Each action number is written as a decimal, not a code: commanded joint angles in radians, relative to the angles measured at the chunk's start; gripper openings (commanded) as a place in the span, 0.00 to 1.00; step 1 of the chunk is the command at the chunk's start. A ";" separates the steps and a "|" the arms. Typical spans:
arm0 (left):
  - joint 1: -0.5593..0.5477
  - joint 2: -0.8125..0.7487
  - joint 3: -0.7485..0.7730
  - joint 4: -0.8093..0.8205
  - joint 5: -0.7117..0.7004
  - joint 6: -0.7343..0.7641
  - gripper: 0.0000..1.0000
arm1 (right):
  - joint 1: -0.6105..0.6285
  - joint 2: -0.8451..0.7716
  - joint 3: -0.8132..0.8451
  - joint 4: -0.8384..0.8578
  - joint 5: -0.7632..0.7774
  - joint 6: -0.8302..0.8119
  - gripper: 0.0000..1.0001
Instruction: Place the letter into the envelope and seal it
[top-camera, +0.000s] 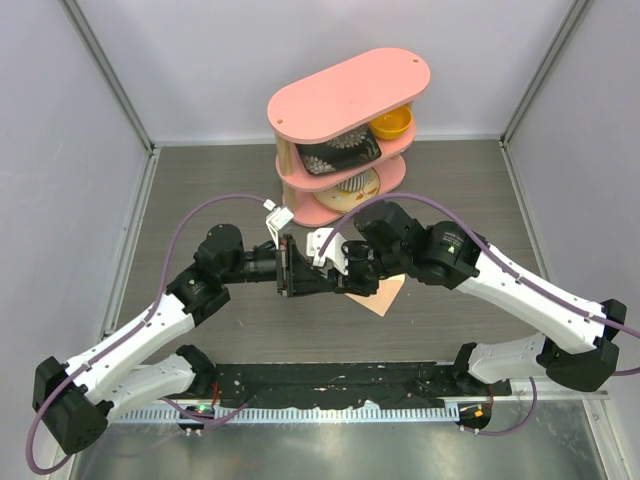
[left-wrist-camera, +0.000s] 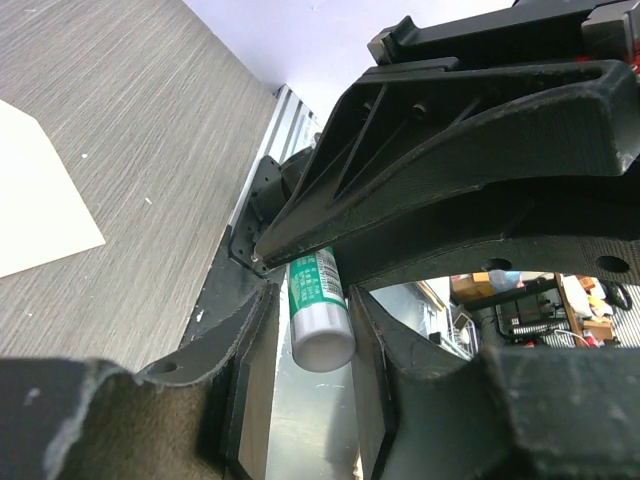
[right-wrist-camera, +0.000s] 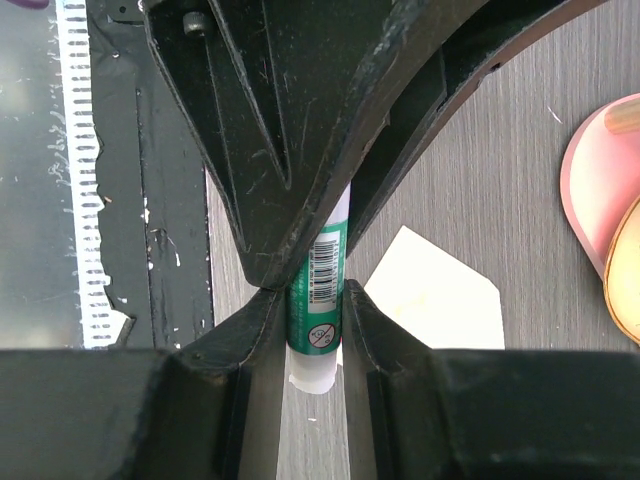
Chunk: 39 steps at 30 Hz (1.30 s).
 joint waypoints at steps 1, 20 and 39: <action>-0.004 0.011 0.035 0.002 -0.008 0.011 0.36 | 0.013 -0.010 0.057 0.060 -0.027 -0.027 0.01; 0.001 -0.073 -0.026 0.042 -0.053 -0.050 0.00 | 0.021 -0.054 0.025 0.017 0.053 -0.029 0.59; 0.001 -0.062 -0.039 0.131 -0.039 -0.126 0.00 | 0.021 -0.036 -0.003 0.056 0.052 -0.055 0.23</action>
